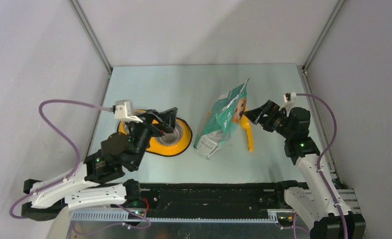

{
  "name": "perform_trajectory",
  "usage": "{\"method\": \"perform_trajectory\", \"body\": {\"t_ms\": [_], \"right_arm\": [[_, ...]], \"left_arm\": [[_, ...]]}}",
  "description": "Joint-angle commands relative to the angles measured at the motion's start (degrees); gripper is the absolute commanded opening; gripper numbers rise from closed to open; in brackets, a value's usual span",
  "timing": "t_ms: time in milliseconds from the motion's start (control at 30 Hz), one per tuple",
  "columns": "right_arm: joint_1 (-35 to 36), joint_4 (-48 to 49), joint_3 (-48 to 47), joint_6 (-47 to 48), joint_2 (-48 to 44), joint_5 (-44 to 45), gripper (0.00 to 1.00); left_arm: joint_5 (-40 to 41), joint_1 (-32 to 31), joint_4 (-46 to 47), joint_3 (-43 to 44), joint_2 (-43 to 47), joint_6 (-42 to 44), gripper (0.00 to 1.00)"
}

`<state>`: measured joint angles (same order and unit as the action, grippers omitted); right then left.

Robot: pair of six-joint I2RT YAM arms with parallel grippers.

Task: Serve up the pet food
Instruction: Adjust the pet food bag at the center of the board.

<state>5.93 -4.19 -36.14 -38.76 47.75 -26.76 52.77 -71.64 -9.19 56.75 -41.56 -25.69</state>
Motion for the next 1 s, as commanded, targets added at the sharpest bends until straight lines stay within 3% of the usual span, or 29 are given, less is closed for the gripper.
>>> {"method": "perform_trajectory", "body": {"t_ms": [0, 167, 300, 433, 533, 733, 967], "right_arm": [[0.2, -1.6, -2.7, 1.2, -1.2, 6.1, 0.99], [0.3, -7.3, -2.7, 2.8, -1.1, 9.4, 0.99], [0.7, -10.3, -2.7, 3.1, -0.1, 9.3, 0.99], [3.3, -9.7, -2.7, 3.8, 1.5, 9.1, 0.99], [4.4, -8.2, -2.8, 3.7, 3.4, 9.8, 0.99], [5.7, -5.9, -4.8, 3.5, 8.4, 10.1, 0.99], [9.2, -1.8, -10.4, 4.1, 15.4, 8.1, 0.99]], "left_arm": [[8.6, 4.6, -7.9, -5.5, 4.1, -7.2, 0.99], [-6.3, 19.8, -6.7, -13.5, 4.8, -16.3, 0.99], [-25.7, 25.6, 0.2, -17.3, -2.8, -17.8, 0.99], [-40.5, 26.3, 3.7, -15.3, -15.0, -14.6, 0.99], [-46.0, 26.3, 4.0, -13.7, -22.9, -14.7, 0.99], [-63.2, 25.9, 22.6, -20.0, -29.4, -18.2, 0.99], [-65.3, 21.3, 26.4, -19.0, -33.9, -18.9, 0.99]]}}
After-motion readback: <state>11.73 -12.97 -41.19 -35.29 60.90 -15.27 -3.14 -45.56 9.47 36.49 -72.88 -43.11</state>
